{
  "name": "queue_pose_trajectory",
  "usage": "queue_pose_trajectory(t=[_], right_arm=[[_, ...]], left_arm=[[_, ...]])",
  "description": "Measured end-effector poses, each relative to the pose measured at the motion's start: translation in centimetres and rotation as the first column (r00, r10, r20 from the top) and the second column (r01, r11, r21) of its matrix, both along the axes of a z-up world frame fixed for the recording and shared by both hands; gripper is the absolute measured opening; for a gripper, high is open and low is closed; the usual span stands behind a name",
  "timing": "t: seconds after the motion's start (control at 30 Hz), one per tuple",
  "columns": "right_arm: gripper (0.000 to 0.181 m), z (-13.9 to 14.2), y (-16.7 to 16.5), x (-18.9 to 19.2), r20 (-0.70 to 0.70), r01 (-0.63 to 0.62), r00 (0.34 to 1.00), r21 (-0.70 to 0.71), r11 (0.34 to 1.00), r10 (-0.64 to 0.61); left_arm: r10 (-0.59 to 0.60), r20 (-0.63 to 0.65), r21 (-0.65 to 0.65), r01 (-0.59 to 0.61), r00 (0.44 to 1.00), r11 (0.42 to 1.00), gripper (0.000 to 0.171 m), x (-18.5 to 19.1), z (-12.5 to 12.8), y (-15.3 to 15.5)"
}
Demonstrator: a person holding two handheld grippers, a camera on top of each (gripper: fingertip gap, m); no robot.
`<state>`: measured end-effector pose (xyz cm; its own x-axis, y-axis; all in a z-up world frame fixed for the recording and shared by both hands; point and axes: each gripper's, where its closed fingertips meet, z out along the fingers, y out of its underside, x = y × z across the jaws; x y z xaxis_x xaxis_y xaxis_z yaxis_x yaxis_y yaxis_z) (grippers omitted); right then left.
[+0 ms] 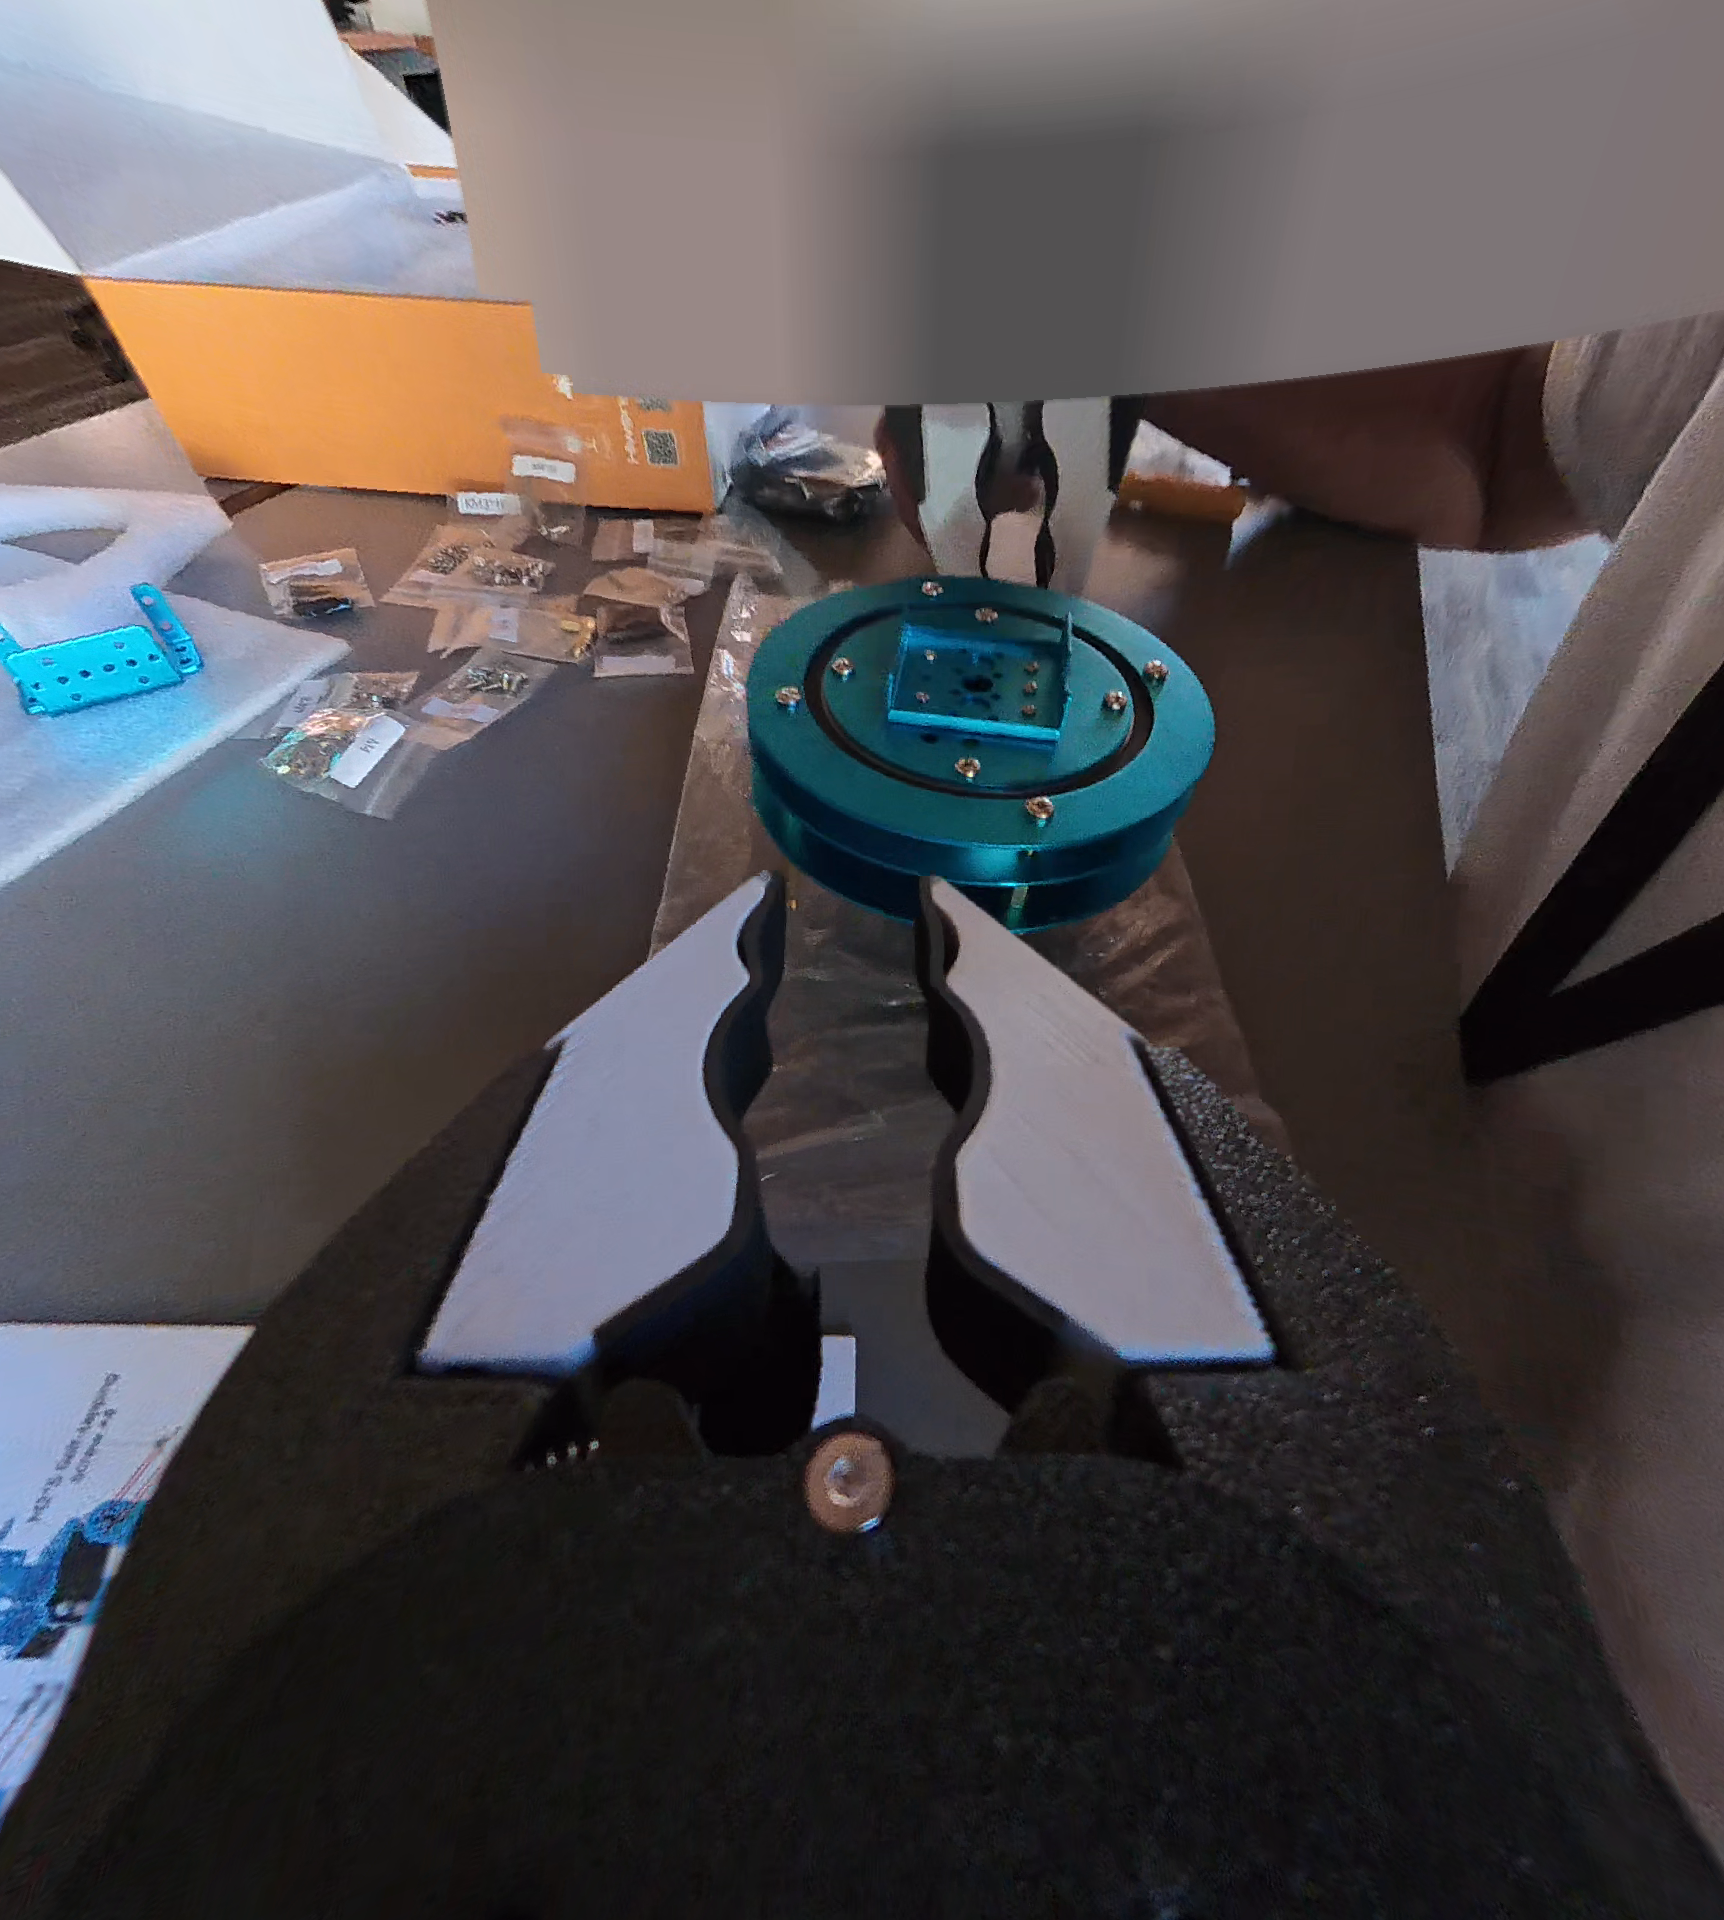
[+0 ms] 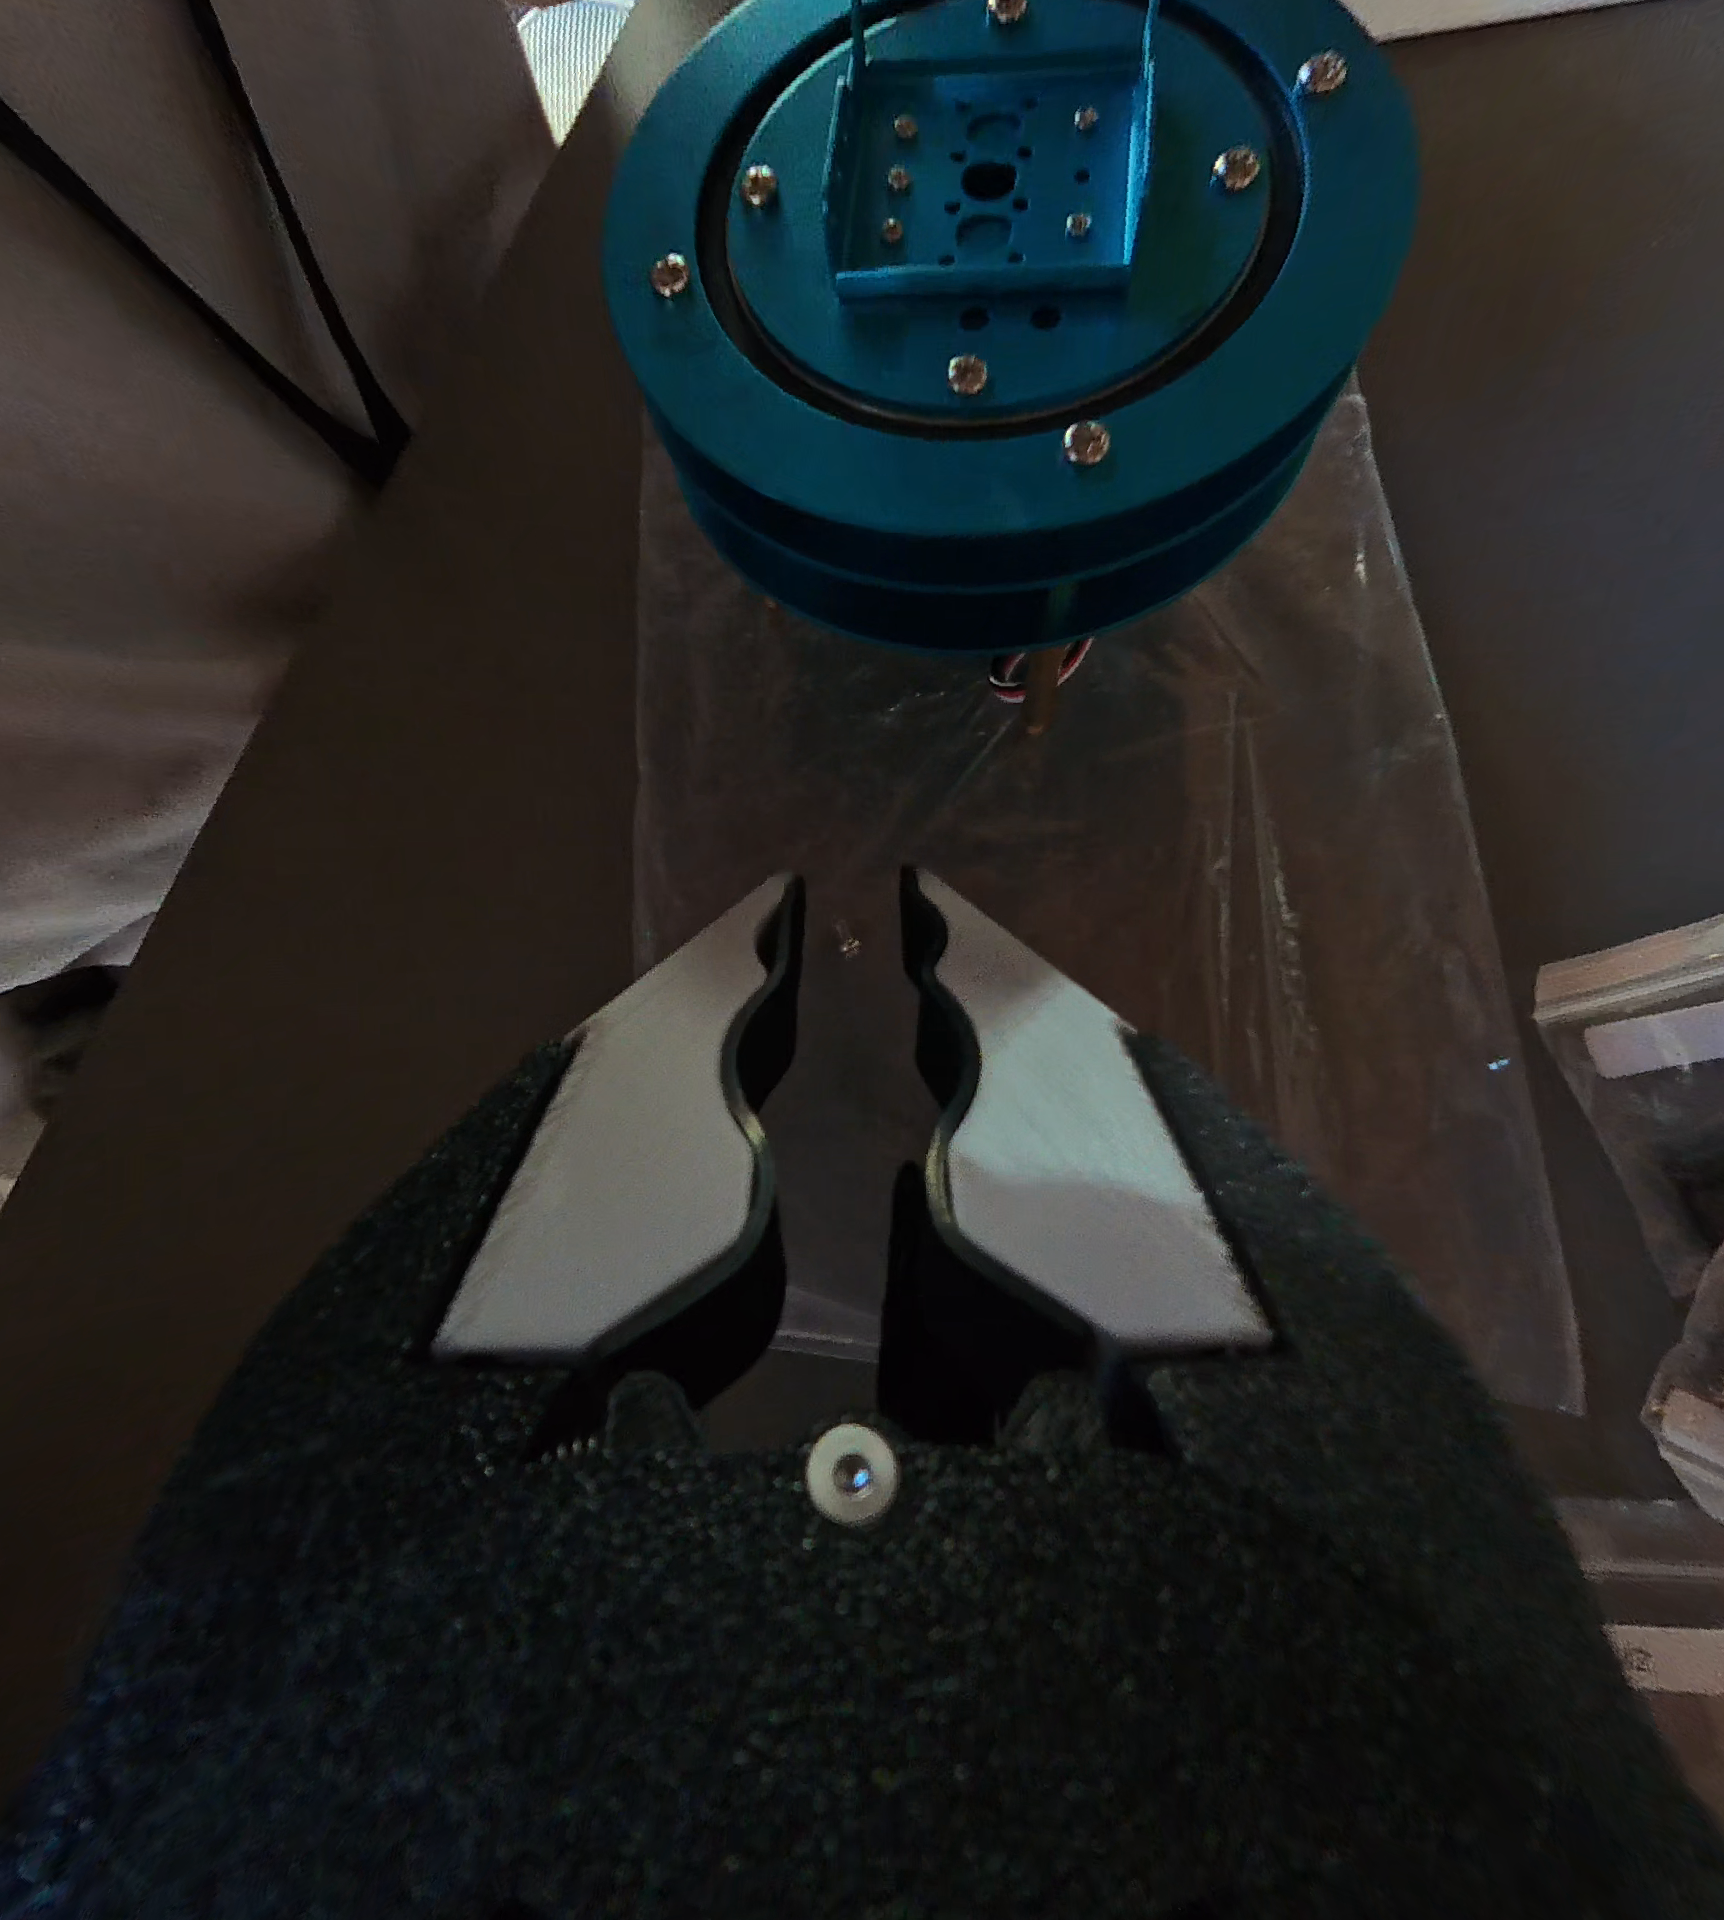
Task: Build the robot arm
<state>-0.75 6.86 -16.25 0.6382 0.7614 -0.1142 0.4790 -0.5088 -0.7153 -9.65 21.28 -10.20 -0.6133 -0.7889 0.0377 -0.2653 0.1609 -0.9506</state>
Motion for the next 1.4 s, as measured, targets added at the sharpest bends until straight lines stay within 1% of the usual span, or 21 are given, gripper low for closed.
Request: queue_pose_trajectory(t=[0.1, 0.3, 0.5, 0.73, 0.87, 0.97, 1.03, 1.07, 1.13, 1.17, 1.23, 1.27, 1.3, 1.33, 1.4], right_arm=[[0.014, -1.1, -0.4, 0.2, 0.031, -0.007, 0.999, -0.035, 0.999, 0.008], [0.013, -2.0, -0.5, 0.5, 0.02, 0.002, 1.0, -0.068, 0.998, 0.0], [0.001, -2.1, -0.5, 0.2, 0.063, -0.015, 0.998, -0.04, 0.999, 0.017], [0.0, -2.1, -0.5, -0.1, 0.102, -0.002, 0.995, -0.024, 1.0, 0.005], [0.0, -1.0, 0.3, 0.0, 0.152, 0.025, 0.988, 0.068, 0.997, -0.036], [0.0, 1.3, 1.9, 0.5, 0.209, 0.073, 0.97, 0.227, 0.971, -0.122], [0.0, 3.6, 3.5, 1.1, 0.282, 0.098, 0.933, 0.392, 0.914, -0.222], [0.0, 4.8, 3.9, 0.9, 0.313, 0.081, 0.918, 0.455, 0.887, -0.244], [0.0, 7.3, 5.0, -0.1, 0.341, 0.046, 0.892, 0.584, 0.81, -0.296], [0.0, 8.1, 5.4, -0.9, 0.359, 0.01, 0.886, 0.618, 0.786, -0.293], [0.0, 8.8, 6.3, -2.2, 0.419, -0.062, 0.86, 0.652, 0.756, -0.291], [0.0, 8.8, 6.7, -2.9, 0.453, -0.11, 0.85, 0.654, 0.749, -0.27], [0.0, 8.5, 6.9, -3.6, 0.482, -0.158, 0.844, 0.642, 0.75, -0.235], [0.0, 8.0, 7.2, -4.0, 0.512, -0.192, 0.835, 0.614, 0.766, -0.2], [0.0, 7.2, 7.8, -4.5, 0.545, -0.237, 0.825, 0.574, 0.784, -0.15]], left_arm=[[0.012, -0.005, -0.026, -0.013, 1.0, 1.0, 0.024, 0.1, 0.1, 0.5], [-0.005, -0.024, -0.061, 0.003, 1.0, 0.998, 0.024, -0.1, -0.1, 0.3], [-0.007, -0.022, -0.04, 0.006, 1.0, 0.999, 0.024, -0.2, -0.3, 0.0], [0.0, -0.019, -0.023, 0.0, 1.0, 1.0, 0.024, -0.2, -0.5, -0.2], [0.009, -0.009, -0.018, -0.009, 1.0, 1.0, 0.024, -0.3, -0.4, -0.4], [0.026, 0.004, -0.008, -0.026, 1.0, 1.0, 0.024, -0.4, -0.4, -0.5], [0.041, 0.018, 0.02, -0.041, 0.999, 0.999, 0.024, -0.3, -0.5, -0.4], [0.045, 0.029, 0.034, -0.046, 0.999, 0.998, 0.024, -0.3, -0.4, -0.4], [0.047, 0.048, 0.05, -0.049, 0.998, 0.998, 0.024, -0.3, -0.1, -0.6], [0.048, 0.054, 0.055, -0.051, 0.997, 0.997, 0.024, -0.3, 0.0, -0.7], [0.051, 0.055, 0.067, -0.054, 0.997, 0.996, 0.024, -0.2, 0.0, -0.8], [0.051, 0.055, 0.078, -0.055, 0.997, 0.995, 0.024, -0.1, -0.1, -0.9], [0.052, 0.057, 0.091, -0.057, 0.997, 0.994, 0.024, -0.1, -0.2, -0.9], [0.052, 0.061, 0.104, -0.058, 0.997, 0.993, 0.024, -0.1, -0.3, -1.0], [0.052, 0.067, 0.12, -0.06, 0.996, 0.991, 0.024, -0.2, -0.4, -1.0]])
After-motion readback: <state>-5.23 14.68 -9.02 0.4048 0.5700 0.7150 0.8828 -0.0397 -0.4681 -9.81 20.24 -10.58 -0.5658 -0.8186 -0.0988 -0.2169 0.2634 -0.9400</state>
